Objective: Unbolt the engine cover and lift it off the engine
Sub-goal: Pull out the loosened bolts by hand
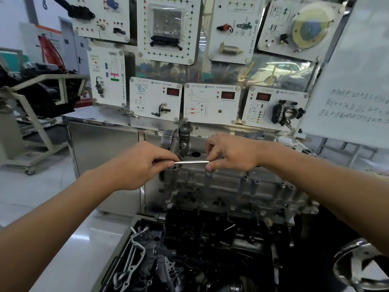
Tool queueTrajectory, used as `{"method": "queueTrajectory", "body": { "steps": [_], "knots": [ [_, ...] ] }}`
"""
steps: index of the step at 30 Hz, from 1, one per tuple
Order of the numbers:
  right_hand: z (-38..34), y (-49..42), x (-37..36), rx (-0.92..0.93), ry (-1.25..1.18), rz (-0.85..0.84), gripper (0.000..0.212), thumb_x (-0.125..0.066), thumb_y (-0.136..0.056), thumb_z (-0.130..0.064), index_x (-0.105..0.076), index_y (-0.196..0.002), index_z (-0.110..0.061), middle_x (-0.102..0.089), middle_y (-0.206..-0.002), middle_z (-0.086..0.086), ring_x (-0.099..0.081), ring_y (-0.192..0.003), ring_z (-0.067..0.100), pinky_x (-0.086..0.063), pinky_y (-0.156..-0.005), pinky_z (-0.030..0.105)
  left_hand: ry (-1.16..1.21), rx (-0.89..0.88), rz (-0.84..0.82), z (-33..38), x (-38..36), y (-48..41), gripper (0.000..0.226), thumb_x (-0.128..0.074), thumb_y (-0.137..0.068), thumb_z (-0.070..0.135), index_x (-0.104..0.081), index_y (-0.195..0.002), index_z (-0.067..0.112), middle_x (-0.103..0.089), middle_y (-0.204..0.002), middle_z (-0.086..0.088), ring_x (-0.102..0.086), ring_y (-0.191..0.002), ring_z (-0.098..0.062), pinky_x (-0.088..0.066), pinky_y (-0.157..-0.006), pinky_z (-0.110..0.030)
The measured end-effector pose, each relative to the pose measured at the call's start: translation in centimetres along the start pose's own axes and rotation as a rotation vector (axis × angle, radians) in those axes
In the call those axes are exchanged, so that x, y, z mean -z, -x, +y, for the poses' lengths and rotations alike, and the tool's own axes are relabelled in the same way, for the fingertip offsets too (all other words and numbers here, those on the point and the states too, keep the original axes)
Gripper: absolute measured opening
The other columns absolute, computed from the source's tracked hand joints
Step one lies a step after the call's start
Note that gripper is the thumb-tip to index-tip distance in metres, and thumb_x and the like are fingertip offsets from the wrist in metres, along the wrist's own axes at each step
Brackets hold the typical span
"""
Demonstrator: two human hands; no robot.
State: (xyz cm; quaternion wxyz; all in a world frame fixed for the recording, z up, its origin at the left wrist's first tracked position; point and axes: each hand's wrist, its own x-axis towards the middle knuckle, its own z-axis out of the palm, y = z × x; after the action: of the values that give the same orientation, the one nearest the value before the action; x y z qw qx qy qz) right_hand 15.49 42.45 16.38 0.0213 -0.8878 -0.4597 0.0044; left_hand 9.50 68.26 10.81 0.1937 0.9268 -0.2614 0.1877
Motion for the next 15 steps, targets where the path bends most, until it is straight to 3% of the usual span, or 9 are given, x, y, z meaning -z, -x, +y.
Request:
{"method": "queueTrajectory", "body": {
  "steps": [5, 8, 10, 12, 15],
  "knots": [
    [0.4, 0.7, -0.5, 0.09, 0.145, 0.051, 0.029, -0.059, -0.096, -0.04, -0.077, -0.096, -0.018, -0.056, -0.089, 0.001, -0.05, -0.093, 0.019, -0.046, -0.083, 0.043, -0.05, -0.025, 0.0, 1.2, 0.5, 0.0, 0.025, -0.06, -0.097, 0.024, -0.072, -0.119, 0.025, -0.074, -0.103, 0.015, -0.059, -0.081, 0.011, -0.039, -0.076, -0.005],
    [0.7, 0.8, -0.7, 0.128, 0.205, 0.076, 0.031, -0.057, -0.096, -0.041, -0.077, -0.1, -0.017, -0.058, -0.089, -0.001, -0.051, -0.094, 0.02, -0.047, -0.08, 0.043, -0.085, -0.03, 0.01, 2.4, 0.6, 0.6, 0.024, -0.058, -0.098, 0.026, -0.074, -0.115, 0.025, -0.077, -0.092, 0.012, -0.063, -0.072, 0.002, -0.046, -0.068, -0.013],
    [0.9, 0.6, -0.7, 0.159, 0.225, 0.085, 0.03, -0.057, -0.096, -0.041, -0.077, -0.102, -0.019, -0.06, -0.09, -0.002, -0.05, -0.094, 0.02, -0.046, -0.08, 0.042, -0.11, -0.026, 0.004, 4.1, 0.0, 1.4, 0.026, -0.051, -0.099, 0.034, -0.072, -0.114, 0.029, -0.073, -0.076, 0.014, -0.061, -0.062, -0.001, -0.048, -0.059, -0.022],
    [1.0, 0.4, -0.7, 0.182, 0.251, 0.092, 0.028, -0.057, -0.096, -0.041, -0.076, -0.104, -0.022, -0.062, -0.091, -0.003, -0.05, -0.094, 0.021, -0.045, -0.08, 0.043, -0.103, -0.02, 0.013, 6.5, -1.2, 2.4, 0.034, -0.04, -0.097, 0.046, -0.062, -0.121, 0.036, -0.061, -0.064, 0.019, -0.056, -0.056, 0.001, -0.041, -0.053, -0.016],
    [1.4, 0.5, -1.0, 0.242, 0.269, 0.143, 0.027, -0.058, -0.096, -0.04, -0.075, -0.108, -0.024, -0.064, -0.095, -0.003, -0.05, -0.094, 0.021, -0.046, -0.077, 0.043, 0.002, -0.021, 0.003, 11.4, -3.5, 2.8, 0.043, -0.034, -0.09, 0.061, -0.058, -0.118, 0.038, -0.057, -0.07, 0.024, -0.054, -0.064, 0.008, -0.041, -0.059, -0.011]
  ]
}}
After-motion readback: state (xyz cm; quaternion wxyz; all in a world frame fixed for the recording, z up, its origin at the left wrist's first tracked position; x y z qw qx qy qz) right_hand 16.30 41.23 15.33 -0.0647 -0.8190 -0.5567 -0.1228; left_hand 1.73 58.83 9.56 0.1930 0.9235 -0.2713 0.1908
